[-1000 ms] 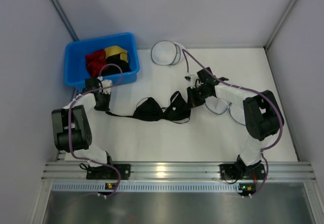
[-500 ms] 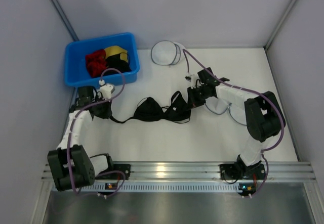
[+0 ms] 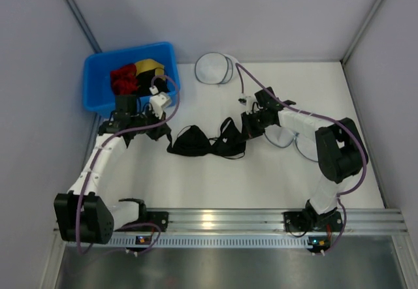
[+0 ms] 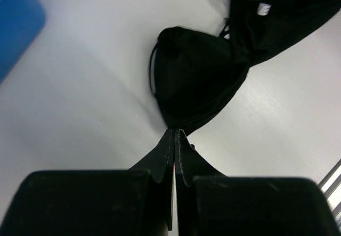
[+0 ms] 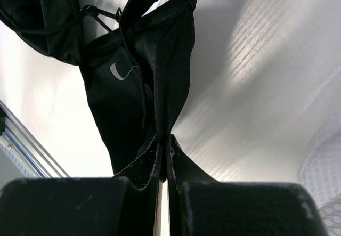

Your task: Place the bra in the laundry bag and zip it closed

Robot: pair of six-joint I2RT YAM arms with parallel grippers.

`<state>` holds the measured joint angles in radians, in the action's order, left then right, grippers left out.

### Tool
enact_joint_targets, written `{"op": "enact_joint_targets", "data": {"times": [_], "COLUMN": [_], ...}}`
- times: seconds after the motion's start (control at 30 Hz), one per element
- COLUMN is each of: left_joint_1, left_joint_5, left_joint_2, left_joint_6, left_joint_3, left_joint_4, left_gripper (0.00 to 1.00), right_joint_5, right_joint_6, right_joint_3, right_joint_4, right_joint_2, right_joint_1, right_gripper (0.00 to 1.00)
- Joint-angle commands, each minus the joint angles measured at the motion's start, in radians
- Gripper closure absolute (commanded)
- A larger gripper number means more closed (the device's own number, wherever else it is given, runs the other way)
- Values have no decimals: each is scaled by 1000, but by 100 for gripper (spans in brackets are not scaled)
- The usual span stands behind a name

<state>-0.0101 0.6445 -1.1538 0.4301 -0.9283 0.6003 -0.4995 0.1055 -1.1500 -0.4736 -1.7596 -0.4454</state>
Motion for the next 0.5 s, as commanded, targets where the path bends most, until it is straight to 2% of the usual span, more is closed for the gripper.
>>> {"op": "enact_joint_targets", "data": {"times": [0.0,0.17,0.3,0.47], "left_joint_1": [157,317,346,377], "left_joint_5": [-20,-133,-216,-266], "left_joint_2": [-30,-154,-291,-415], "left_joint_6": [-59,-181,-283,-329], "left_joint_3": [-44,-63,-101,-124], "left_joint_4": [-124,-278,-416,-482], "left_gripper": [100,100,100,100], "right_joint_5": [-22,-19,-16,-24], "right_joint_6": [-6,-18,-24,-27], "right_joint_3": [-20,-14,-8,-14], "right_joint_4": [33,32,32,32], "right_joint_2": [23,22,20,8], "right_joint_1": [-10,-13,-15,-15], "right_gripper": [100,100,100,100]}}
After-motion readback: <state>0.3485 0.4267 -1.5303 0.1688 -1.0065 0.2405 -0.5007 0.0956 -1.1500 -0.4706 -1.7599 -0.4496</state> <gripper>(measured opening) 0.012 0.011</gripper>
